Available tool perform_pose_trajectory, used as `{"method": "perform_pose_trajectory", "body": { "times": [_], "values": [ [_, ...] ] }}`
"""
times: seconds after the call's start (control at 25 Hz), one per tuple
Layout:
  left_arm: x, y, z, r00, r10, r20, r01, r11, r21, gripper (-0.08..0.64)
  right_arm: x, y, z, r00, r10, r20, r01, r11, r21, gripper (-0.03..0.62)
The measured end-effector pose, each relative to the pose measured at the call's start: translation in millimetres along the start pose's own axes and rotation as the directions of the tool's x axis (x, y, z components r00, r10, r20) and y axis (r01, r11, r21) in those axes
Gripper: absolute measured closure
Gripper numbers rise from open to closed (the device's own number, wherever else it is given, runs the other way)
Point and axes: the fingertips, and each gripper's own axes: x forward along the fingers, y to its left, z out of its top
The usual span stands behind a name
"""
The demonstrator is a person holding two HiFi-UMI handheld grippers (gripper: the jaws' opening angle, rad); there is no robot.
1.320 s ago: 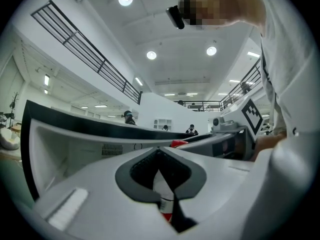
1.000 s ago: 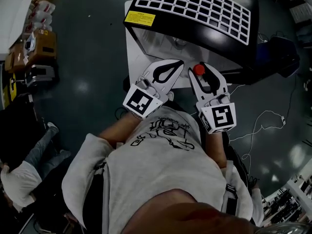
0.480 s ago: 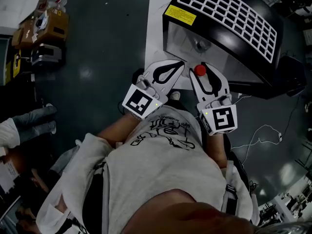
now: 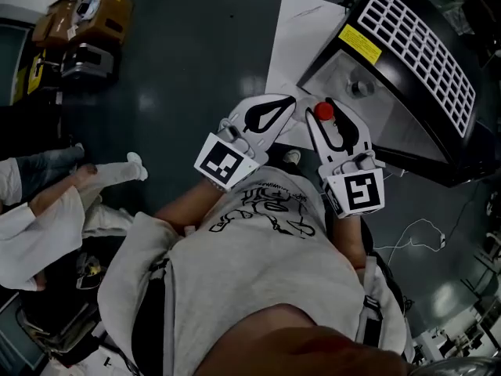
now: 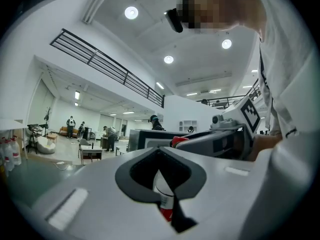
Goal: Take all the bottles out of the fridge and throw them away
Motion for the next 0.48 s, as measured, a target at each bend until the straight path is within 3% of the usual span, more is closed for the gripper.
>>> {"method": "perform_pose_trajectory", "body": {
  "times": [0.48],
  "values": [
    [-92,75,4,0.993,0.121,0.013,-0.121,0.993,0.002,0.552,78,86,18,0.99,0.138,0.022,-0.136,0.989,-0.061,0.433]
  ]
}}
